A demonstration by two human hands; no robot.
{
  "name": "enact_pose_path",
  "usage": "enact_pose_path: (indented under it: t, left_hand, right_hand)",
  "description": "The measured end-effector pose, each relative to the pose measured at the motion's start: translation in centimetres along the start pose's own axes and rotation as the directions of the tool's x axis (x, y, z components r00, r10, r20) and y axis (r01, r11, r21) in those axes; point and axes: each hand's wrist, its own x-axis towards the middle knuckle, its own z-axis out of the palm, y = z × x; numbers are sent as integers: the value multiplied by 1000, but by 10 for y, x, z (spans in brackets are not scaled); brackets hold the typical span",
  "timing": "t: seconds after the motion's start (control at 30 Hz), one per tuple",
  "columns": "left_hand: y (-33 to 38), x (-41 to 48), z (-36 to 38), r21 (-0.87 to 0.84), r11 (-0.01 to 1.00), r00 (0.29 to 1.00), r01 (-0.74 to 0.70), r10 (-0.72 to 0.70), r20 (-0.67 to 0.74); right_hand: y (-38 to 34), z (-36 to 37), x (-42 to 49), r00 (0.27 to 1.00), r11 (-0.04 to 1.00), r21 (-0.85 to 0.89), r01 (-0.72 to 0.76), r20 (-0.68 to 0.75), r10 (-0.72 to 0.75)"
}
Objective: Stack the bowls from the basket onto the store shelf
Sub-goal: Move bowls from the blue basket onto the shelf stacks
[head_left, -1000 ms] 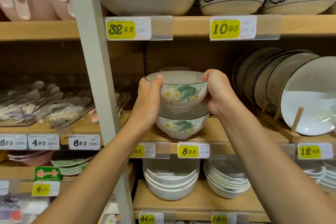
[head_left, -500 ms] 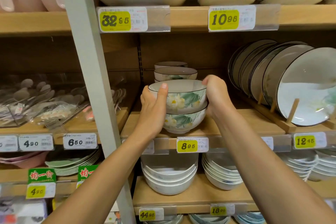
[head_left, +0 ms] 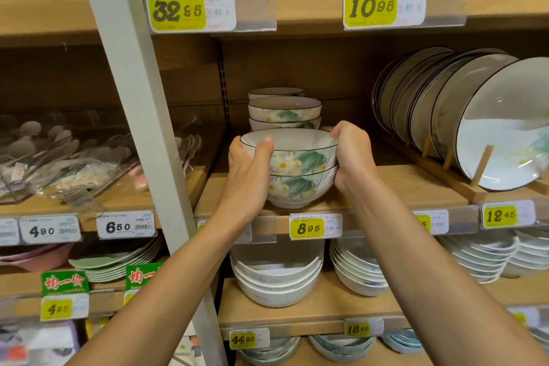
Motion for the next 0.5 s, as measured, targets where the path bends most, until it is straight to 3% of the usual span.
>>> enact_pose_path:
  t: [0.23,0.37,0.5]
  left_hand:
    - [-5,1,0,20,1000,999,9,-9,-40]
    - [-13,-1,3,100,994,990,-47,60,-125]
    - [-17,-3,5,99,992,990,-84,94,-103]
  right_hand:
    - [2,-2,-2,999,1000,11,17,27,-17]
    - [2,-2,-4,999,999,33,28,33,-29]
    - [3,-2,-3,999,998,48,39,23,-40]
